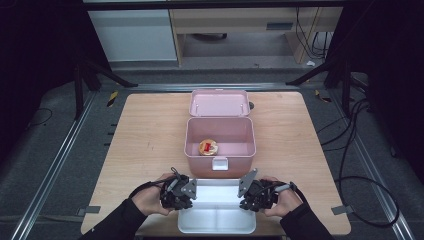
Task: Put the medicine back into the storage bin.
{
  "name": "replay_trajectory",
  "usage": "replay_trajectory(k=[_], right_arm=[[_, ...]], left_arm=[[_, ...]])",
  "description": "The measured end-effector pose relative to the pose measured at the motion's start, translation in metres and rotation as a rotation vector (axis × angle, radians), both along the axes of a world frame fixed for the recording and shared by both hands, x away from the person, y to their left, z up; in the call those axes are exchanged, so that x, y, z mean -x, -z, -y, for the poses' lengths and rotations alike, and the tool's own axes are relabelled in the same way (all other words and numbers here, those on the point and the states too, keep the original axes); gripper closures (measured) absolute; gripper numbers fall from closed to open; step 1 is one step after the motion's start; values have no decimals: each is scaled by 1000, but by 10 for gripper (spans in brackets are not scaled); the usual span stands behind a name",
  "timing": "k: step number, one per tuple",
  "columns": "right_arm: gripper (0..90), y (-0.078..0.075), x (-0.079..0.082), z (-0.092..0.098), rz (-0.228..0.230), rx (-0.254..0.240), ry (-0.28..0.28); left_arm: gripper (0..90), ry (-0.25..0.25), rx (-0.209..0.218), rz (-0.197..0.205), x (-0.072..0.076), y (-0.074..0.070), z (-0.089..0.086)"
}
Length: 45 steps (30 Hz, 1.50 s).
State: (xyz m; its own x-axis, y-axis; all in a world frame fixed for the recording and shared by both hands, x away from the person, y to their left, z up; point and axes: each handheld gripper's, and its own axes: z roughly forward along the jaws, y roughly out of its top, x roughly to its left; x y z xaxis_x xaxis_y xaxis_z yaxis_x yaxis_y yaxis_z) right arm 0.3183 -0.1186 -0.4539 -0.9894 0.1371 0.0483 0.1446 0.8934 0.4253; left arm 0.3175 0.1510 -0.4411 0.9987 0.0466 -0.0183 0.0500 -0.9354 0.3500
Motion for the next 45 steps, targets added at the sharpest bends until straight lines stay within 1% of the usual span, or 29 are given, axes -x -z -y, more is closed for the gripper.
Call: replay_trajectory(k=[1,5,7,8,10,12,13,14,15,16,18,20,22,25,28,30,31,32,33,34,38,39,41,43,44,45], right_arm=[[866,-3,1,0,1,-7,-2],[871,-15,6,1,4,-21,-14],[875,-21,8,0,4,-22,-20],[876,-25,9,0,7,-23,-25],[879,-31,11,0,5,-26,-31],[882,-41,12,0,12,-37,-39],[882,-46,12,0,12,-39,-40],[883,-51,12,-1,20,-40,-44],[882,-56,12,-1,27,-42,-46],[882,-64,11,-1,39,-37,-45],[882,-75,9,-2,56,-38,-47],[882,-88,6,-2,73,-38,-50],[882,-101,2,-1,89,-41,-49],[880,-116,-8,1,116,-46,-44],[878,-126,-19,3,131,-47,-39],[878,-134,-28,4,140,-53,-41],[879,-137,-32,5,142,-54,-43],[879,-140,-36,6,147,-55,-41],[880,-142,-41,6,152,-61,-41],[879,-146,-46,7,159,-61,-40],[879,-152,-66,7,186,-64,-35],[879,-153,-71,7,194,-62,-38],[881,-155,-83,9,201,-73,-35],[885,-155,-91,10,208,-81,-34],[886,-155,-96,10,210,-87,-40],[887,-155,-99,10,213,-85,-40]], left_arm=[[885,11,-1,10,0,-4,-1],[887,16,14,5,5,-17,-3],[885,21,20,14,7,-24,-4],[886,21,23,8,7,-27,-5],[886,26,33,8,7,-35,-7],[885,29,34,5,7,-45,-8],[885,30,29,10,7,-51,-8],[886,29,26,16,7,-55,-8],[886,32,18,26,6,-64,-7],[888,32,13,35,6,-70,-6],[889,33,7,49,4,-82,-6],[890,36,9,54,0,-92,-6],[890,31,17,63,-7,-103,-6],[890,28,24,82,-17,-114,-5],[891,37,14,105,-29,-123,-2],[892,41,15,105,-38,-128,-1],[891,32,25,100,-43,-129,-1],[891,31,26,99,-49,-131,-1],[889,31,22,99,-56,-133,-1],[889,30,21,103,-60,-135,-1],[886,21,5,113,-84,-143,2],[886,22,7,113,-91,-146,1],[885,25,28,111,-103,-148,0],[885,34,24,113,-114,-149,-1],[885,30,22,111,-117,-150,0],[884,33,15,117,-122,-150,1]])
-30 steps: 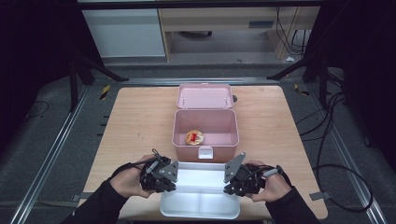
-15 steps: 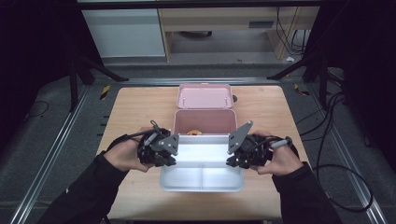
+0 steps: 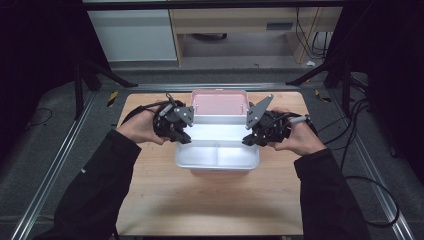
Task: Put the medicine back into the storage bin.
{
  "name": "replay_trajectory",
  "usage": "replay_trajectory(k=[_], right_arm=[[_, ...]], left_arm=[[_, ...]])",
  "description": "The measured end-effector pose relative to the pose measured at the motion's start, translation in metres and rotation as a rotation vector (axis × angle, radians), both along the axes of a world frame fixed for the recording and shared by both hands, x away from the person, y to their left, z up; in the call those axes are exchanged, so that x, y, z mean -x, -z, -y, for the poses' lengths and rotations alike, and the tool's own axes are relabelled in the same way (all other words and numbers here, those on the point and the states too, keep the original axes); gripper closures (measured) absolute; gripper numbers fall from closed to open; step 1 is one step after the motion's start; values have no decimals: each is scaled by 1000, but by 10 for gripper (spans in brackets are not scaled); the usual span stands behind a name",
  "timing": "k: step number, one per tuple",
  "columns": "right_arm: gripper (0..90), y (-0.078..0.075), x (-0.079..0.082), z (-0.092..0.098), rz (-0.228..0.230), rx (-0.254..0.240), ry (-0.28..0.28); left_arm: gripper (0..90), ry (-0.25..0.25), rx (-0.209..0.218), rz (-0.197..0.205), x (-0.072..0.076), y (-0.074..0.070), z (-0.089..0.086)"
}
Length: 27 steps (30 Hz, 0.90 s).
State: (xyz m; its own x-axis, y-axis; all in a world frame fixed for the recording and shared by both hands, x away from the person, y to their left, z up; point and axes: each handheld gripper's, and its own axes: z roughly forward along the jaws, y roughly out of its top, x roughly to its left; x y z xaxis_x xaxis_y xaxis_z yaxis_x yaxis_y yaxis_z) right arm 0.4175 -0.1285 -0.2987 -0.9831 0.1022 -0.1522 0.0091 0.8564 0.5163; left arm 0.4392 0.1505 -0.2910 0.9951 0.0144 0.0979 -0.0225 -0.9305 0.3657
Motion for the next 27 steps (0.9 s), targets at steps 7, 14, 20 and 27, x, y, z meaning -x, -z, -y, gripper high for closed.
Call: replay_trajectory(k=[7,14,20,27], right_arm=[[889,17,-34,2,-14,-19,-7],[885,29,-61,2,-29,2,8],[872,42,-75,8,-59,13,33],[875,53,-75,3,-63,33,24]], left_arm=[[883,-20,-30,-17,-32,15,3],[877,-42,-36,-28,-56,20,9],[884,-37,-51,-44,-63,35,17],[883,-40,-77,-54,-65,46,18]])
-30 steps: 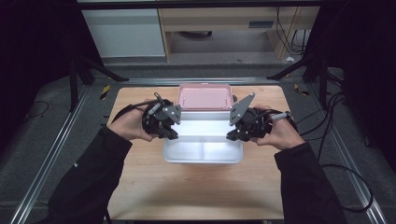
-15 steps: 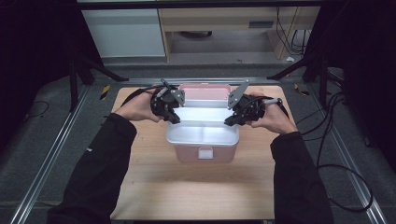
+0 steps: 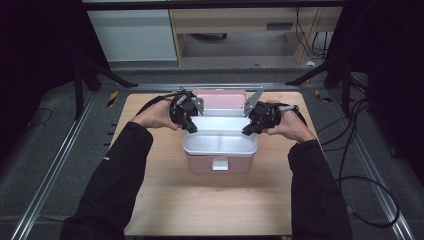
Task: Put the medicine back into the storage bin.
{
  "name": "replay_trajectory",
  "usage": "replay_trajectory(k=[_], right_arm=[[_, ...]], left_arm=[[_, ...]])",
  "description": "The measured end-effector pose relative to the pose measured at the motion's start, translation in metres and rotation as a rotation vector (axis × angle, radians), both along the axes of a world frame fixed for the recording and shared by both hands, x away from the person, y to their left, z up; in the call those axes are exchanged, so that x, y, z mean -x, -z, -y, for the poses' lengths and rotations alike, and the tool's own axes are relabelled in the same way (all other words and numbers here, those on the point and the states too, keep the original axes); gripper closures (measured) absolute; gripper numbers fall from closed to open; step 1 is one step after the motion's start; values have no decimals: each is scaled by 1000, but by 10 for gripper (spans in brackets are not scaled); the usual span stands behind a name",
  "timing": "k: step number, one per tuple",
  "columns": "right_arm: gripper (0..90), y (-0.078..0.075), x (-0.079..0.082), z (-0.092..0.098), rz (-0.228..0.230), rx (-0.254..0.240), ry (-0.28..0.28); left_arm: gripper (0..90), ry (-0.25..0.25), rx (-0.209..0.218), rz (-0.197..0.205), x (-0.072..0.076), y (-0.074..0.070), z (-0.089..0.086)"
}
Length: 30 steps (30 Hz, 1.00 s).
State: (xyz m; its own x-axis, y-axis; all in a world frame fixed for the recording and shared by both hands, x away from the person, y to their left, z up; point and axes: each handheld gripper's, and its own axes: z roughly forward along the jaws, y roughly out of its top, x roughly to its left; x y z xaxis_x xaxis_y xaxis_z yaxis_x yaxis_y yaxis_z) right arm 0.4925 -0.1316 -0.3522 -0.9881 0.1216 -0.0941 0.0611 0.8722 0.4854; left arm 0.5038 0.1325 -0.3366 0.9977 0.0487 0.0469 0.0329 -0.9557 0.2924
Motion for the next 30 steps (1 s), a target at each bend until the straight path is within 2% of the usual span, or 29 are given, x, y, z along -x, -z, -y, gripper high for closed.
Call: replay_trajectory(k=[6,10,13,18,22,25,26,27,30], right_arm=[[872,9,-1,-4,-10,30,7],[866,15,-3,-5,-18,41,10],[864,20,-3,-8,-26,53,15],[846,28,-3,-4,-39,21,43],[821,28,-1,-5,-31,24,75],[723,24,2,-3,-3,-16,117],[696,22,2,-2,1,-35,130],[685,19,3,0,11,-61,163],[608,14,5,4,31,-107,208]], left_arm=[[884,-2,-27,-9,-1,12,3],[884,-14,7,-35,-3,20,-2],[882,-17,17,-39,-3,23,-4],[875,-34,14,-45,-3,26,-3],[864,-58,32,-44,-2,26,-6],[825,-86,67,-36,-1,20,-11],[806,-103,95,-32,0,16,-13],[782,-110,103,-23,1,13,-15],[725,-134,111,4,4,8,-19]])
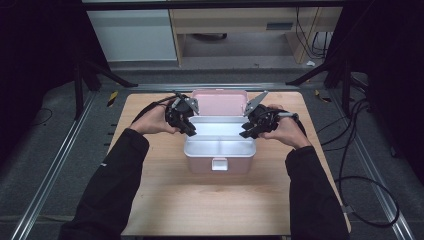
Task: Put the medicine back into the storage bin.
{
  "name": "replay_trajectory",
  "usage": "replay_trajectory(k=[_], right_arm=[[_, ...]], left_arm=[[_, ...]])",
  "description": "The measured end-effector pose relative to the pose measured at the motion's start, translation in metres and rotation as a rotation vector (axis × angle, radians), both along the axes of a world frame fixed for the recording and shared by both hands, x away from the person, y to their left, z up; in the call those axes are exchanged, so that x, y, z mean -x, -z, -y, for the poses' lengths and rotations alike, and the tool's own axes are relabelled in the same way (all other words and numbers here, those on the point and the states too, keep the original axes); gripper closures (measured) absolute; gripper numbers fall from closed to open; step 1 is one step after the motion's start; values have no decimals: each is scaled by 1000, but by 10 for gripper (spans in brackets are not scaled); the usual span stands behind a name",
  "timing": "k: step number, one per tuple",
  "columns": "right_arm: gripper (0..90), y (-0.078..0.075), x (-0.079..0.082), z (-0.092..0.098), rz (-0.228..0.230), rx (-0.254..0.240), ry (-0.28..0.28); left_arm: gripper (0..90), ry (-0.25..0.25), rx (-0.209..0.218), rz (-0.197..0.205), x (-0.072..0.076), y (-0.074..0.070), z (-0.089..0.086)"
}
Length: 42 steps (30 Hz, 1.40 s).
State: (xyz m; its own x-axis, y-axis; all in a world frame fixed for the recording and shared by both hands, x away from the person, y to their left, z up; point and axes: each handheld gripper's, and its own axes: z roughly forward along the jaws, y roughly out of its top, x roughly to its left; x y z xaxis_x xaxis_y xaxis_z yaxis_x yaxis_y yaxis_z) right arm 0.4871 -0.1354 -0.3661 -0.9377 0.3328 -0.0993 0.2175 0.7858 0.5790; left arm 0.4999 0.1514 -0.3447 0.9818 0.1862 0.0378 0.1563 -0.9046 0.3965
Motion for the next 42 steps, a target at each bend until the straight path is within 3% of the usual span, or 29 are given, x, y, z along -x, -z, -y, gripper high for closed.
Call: replay_trajectory(k=[5,8,10,13,17,22,26,31,38,42], right_arm=[[511,-6,4,7,29,-46,91],[474,-9,6,12,38,-71,161],[460,-12,7,15,43,-85,203],[439,-16,6,19,52,-102,258],[417,-20,3,23,69,-135,330],[394,-22,-5,26,85,-166,429],[392,-22,-14,26,99,-183,496],[375,-20,-23,27,116,-248,536],[356,-20,-26,29,142,-271,558],[350,-18,-30,32,150,-318,582]], left_arm=[[622,-46,18,29,6,-8,-8],[563,-90,91,35,9,-10,-15],[539,-118,83,48,9,-12,-19],[481,-180,94,70,6,-15,-26],[438,-272,179,96,2,-15,-37],[391,-367,189,126,-6,-13,-45],[377,-471,255,146,-16,-13,-51],[364,-557,312,173,-26,-12,-55],[339,-604,368,201,-32,-10,-51],[328,-620,404,203,-38,-6,-44]])
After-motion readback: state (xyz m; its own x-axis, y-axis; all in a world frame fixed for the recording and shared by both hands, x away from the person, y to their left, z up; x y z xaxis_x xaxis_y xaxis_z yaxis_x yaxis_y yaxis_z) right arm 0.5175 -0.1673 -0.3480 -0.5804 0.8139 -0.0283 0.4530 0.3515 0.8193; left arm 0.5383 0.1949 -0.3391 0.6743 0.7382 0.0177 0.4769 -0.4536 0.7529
